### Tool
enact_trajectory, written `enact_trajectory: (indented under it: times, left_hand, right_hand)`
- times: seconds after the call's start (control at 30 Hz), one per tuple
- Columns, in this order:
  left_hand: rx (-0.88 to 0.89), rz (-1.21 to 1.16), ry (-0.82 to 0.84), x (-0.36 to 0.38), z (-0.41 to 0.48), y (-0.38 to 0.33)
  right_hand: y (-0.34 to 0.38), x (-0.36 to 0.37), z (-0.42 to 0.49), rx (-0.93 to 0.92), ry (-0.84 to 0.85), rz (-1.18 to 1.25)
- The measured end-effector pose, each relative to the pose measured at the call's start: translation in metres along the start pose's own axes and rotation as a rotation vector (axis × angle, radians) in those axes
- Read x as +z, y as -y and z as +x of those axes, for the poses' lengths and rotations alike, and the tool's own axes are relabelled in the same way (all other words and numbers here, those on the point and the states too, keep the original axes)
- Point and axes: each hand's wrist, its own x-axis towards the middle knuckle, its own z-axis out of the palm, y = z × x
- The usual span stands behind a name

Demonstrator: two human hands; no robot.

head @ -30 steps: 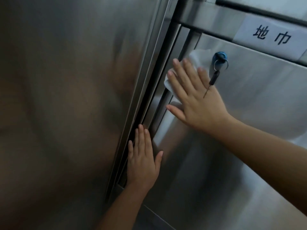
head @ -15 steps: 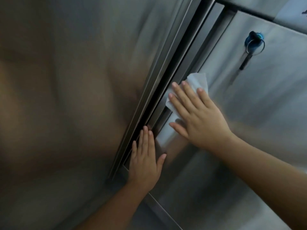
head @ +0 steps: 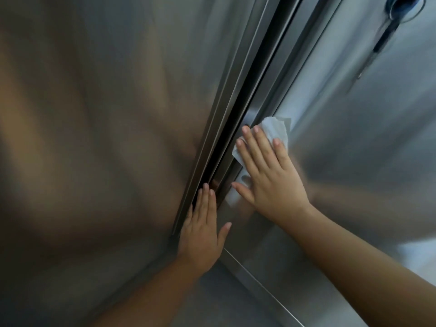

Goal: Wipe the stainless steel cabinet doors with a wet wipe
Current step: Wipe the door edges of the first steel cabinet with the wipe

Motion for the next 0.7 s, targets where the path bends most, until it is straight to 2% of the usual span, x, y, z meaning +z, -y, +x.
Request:
enact_trajectory:
  times: [0.23,0.47,0.57,0.7]
  left_hand:
    - [0.061,-0.02,0.088,-0.002,-0.028,0.008]
    - [0.171,0.117,0.14,-0.011,-0.04,0.021]
    - [0.253,0.15,0.114,-0.023,-0.04,0.025]
    - [0.375,0.174,-0.037,-0.048,-0.038,0.028]
  right_hand:
    - [0.038,0.018,-0.017,-0.048,0.035,0.011]
    - [0.068,0.035,-0.029,-0.11,0.016,-0.02]
    - [0.079,0.04,-0.034,-0.138,0.015,-0.04]
    - [0.094,0.045,-0.039,-0.152,0.019,-0.055]
